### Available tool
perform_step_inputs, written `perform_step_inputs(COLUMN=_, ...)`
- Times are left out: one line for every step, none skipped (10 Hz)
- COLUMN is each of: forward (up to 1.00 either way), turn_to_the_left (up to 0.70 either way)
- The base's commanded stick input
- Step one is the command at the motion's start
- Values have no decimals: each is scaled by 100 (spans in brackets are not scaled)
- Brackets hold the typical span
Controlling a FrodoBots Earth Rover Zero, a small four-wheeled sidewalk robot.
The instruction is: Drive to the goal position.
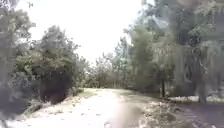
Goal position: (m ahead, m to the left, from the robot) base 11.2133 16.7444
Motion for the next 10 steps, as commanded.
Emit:
perform_step_inputs(forward=85, turn_to_the_left=0)
perform_step_inputs(forward=85, turn_to_the_left=0)
perform_step_inputs(forward=85, turn_to_the_left=0)
perform_step_inputs(forward=85, turn_to_the_left=0)
perform_step_inputs(forward=85, turn_to_the_left=0)
perform_step_inputs(forward=85, turn_to_the_left=0)
perform_step_inputs(forward=85, turn_to_the_left=0)
perform_step_inputs(forward=85, turn_to_the_left=0)
perform_step_inputs(forward=85, turn_to_the_left=0)
perform_step_inputs(forward=85, turn_to_the_left=0)
